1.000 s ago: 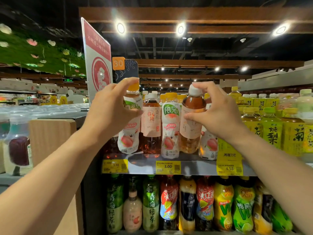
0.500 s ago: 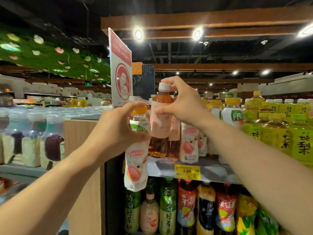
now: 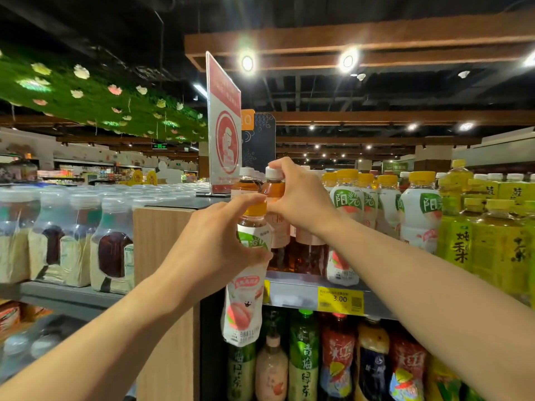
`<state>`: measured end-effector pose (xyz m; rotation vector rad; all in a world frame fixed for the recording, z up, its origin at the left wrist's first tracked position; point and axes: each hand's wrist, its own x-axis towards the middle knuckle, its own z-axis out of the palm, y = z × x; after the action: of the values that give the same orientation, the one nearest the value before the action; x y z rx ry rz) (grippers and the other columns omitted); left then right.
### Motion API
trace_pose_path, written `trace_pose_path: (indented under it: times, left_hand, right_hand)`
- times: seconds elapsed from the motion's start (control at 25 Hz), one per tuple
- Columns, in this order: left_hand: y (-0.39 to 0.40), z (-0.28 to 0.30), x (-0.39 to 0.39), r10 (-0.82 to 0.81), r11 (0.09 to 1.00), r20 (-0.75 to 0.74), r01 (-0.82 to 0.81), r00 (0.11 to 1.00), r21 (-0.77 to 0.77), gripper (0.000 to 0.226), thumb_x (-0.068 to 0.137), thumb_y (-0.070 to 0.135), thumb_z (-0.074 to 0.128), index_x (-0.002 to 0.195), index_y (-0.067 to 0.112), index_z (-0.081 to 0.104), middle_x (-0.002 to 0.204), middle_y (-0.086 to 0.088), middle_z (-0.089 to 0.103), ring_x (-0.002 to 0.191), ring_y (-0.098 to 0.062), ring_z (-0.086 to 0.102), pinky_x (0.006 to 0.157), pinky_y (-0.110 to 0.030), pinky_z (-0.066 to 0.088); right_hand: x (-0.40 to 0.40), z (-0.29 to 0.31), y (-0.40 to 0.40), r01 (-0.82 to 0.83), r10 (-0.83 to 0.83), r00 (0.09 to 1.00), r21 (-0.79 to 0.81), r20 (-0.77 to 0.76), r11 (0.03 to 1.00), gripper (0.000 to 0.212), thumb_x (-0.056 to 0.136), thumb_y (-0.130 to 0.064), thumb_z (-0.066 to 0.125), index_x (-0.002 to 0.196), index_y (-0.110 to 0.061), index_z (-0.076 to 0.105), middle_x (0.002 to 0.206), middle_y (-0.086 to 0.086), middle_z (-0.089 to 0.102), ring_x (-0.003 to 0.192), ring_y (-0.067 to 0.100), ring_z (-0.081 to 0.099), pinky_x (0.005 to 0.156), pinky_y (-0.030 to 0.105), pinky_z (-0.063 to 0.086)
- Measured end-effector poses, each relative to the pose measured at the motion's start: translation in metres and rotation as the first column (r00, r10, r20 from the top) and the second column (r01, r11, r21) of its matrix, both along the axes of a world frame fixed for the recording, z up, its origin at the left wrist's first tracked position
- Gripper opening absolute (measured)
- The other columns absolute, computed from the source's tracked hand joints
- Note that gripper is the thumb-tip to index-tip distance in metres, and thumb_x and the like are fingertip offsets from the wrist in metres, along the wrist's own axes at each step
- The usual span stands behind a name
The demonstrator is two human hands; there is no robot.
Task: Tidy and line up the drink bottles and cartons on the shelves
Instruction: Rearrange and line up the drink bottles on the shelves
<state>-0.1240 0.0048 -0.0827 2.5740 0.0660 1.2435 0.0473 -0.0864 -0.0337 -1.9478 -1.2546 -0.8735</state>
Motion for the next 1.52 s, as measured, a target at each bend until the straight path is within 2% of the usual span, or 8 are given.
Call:
trace_pose_path:
  times: [0.32, 0.56, 0.8, 0.88, 1.04, 1.16, 1.28, 1.52]
  left_hand:
    - [0.006, -0.004, 0.007, -0.089, 0.996, 0.017, 0.088, 0.996, 0.02, 0.087, 0.067, 0.038, 0.086, 0.139, 0.051, 0.038, 0.13, 0.019, 0.058, 0.111, 0.0, 0.052, 0.086, -0.018, 0.048]
    - [0.01, -0.013, 0.009, -0.17, 0.985, 0.019, 0.17, 0.985, 0.016, 0.089, 0.067, 0.039, 0.086, 0.143, 0.045, 0.039, 0.134, 0.016, 0.057, 0.117, -0.002, 0.051, 0.094, -0.024, 0.048]
    - [0.009, -0.021, 0.014, -0.299, 0.95, -0.007, 0.298, 0.954, -0.091, 0.088, 0.066, 0.042, 0.086, 0.14, 0.049, 0.039, 0.121, 0.021, 0.058, 0.107, -0.004, 0.061, 0.085, -0.035, 0.058]
    - [0.004, -0.022, 0.017, -0.324, 0.939, -0.005, 0.321, 0.946, -0.121, 0.085, 0.065, 0.043, 0.085, 0.137, 0.05, 0.04, 0.11, 0.024, 0.055, 0.092, -0.003, 0.066, 0.078, -0.032, 0.06]
    - [-0.016, -0.019, 0.027, -0.358, 0.923, 0.033, 0.359, 0.933, -0.137, 0.08, 0.062, 0.044, 0.086, 0.131, 0.047, 0.045, 0.103, 0.03, 0.054, 0.071, 0.001, 0.067, 0.067, -0.025, 0.059]
    - [-0.044, -0.005, 0.038, -0.393, 0.909, 0.049, 0.396, 0.918, -0.129, 0.08, 0.061, 0.044, 0.086, 0.131, 0.046, 0.047, 0.096, 0.038, 0.047, 0.074, 0.003, 0.065, 0.065, -0.02, 0.058]
    - [-0.077, 0.015, 0.056, -0.41, 0.899, 0.08, 0.417, 0.909, -0.134, 0.078, 0.062, 0.044, 0.086, 0.13, 0.045, 0.047, 0.095, 0.032, 0.05, 0.082, 0.0, 0.063, 0.067, -0.03, 0.061]
    - [-0.125, 0.064, 0.099, -0.41, 0.888, 0.17, 0.435, 0.896, -0.151, 0.076, 0.066, 0.035, 0.087, 0.131, 0.04, 0.047, 0.106, 0.011, 0.06, 0.086, -0.006, 0.067, 0.063, -0.024, 0.058]
  right_hand:
    - [0.002, 0.02, 0.014, 0.295, -0.286, 0.955, -0.174, 0.075, 0.94, 0.072, 0.072, -0.049, 0.079, 0.127, -0.016, 0.047, 0.105, 0.006, 0.066, 0.096, 0.027, 0.062, 0.073, 0.036, 0.052]
    - [0.0, 0.04, 0.017, 0.457, -0.416, 0.889, -0.292, 0.192, 0.841, 0.058, 0.077, -0.048, 0.076, 0.123, -0.02, 0.057, 0.113, 0.0, 0.066, 0.102, 0.024, 0.062, 0.072, 0.035, 0.051]
    - [-0.004, 0.035, 0.001, 0.374, -0.351, 0.927, -0.378, 0.13, 0.847, 0.086, 0.08, -0.053, 0.071, 0.15, -0.024, 0.031, 0.15, 0.0, 0.044, 0.136, 0.024, 0.041, 0.104, 0.043, 0.043]
    - [-0.01, 0.035, -0.015, 0.294, -0.293, 0.955, -0.34, 0.054, 0.893, 0.08, 0.081, -0.048, 0.072, 0.149, -0.025, 0.035, 0.147, 0.0, 0.047, 0.133, 0.021, 0.046, 0.104, 0.039, 0.041]
    - [-0.017, 0.04, -0.072, 0.233, -0.246, 0.967, -0.167, -0.062, 0.958, 0.051, 0.083, -0.04, 0.073, 0.131, -0.028, 0.058, 0.116, -0.005, 0.065, 0.095, 0.006, 0.058, 0.079, 0.022, 0.044]
    - [-0.006, 0.038, -0.126, 0.27, -0.269, 0.952, -0.017, -0.143, 0.963, 0.037, 0.082, -0.036, 0.075, 0.117, -0.029, 0.067, 0.099, -0.01, 0.067, 0.088, 0.005, 0.062, 0.078, 0.03, 0.054]
    - [0.013, 0.03, -0.173, 0.297, -0.272, 0.939, 0.097, -0.21, 0.95, 0.029, 0.081, -0.035, 0.076, 0.108, -0.03, 0.069, 0.092, -0.013, 0.068, 0.083, 0.005, 0.065, 0.073, 0.037, 0.06]
    - [0.052, 0.024, -0.228, 0.337, -0.297, 0.923, 0.141, -0.244, 0.931, 0.029, 0.08, -0.035, 0.076, 0.107, -0.032, 0.067, 0.099, -0.01, 0.066, 0.092, 0.008, 0.063, 0.079, 0.041, 0.059]
